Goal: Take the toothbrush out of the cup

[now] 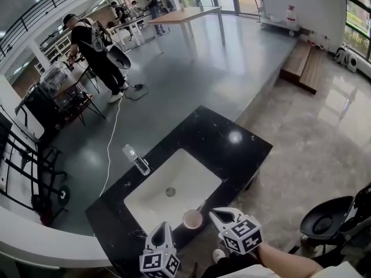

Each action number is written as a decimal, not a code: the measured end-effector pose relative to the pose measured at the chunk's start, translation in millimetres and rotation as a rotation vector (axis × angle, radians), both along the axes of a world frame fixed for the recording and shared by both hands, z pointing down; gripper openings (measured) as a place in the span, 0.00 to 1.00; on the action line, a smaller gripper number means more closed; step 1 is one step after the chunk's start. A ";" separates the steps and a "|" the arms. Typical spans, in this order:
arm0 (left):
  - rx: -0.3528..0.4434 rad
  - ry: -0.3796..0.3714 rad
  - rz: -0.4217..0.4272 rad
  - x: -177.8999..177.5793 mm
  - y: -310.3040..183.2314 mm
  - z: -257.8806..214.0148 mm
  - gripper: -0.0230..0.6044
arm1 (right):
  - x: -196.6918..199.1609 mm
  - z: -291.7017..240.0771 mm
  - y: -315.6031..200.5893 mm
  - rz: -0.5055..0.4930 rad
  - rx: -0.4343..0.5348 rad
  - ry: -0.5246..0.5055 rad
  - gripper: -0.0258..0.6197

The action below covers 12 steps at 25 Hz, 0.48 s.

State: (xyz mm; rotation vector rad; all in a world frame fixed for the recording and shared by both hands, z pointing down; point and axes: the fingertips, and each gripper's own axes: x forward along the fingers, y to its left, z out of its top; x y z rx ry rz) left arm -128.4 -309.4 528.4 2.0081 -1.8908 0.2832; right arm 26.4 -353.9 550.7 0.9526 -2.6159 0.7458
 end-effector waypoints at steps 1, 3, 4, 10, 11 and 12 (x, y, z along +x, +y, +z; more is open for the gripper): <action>-0.006 -0.002 -0.005 -3.4 -1.0 2.8 0.05 | -1.9 2.5 -2.6 0.003 -0.008 0.000 0.02; -0.021 0.005 -0.016 -9.6 -2.6 9.0 0.05 | -5.1 8.6 -6.7 0.004 -0.031 0.005 0.02; -0.028 0.009 -0.021 -12.6 -2.7 12.2 0.05 | -7.4 12.3 -7.6 0.003 -0.049 0.004 0.03; -0.054 0.019 -0.001 -16.7 -2.4 21.6 0.05 | -15.0 21.0 -8.2 0.040 -0.132 -0.053 0.07; -0.057 0.020 0.004 -16.2 -2.9 22.2 0.05 | -16.2 21.4 -8.9 0.045 -0.148 -0.068 0.08; -0.061 0.018 0.009 -16.3 -3.3 22.6 0.05 | -18.6 22.1 -9.2 0.051 -0.175 -0.093 0.10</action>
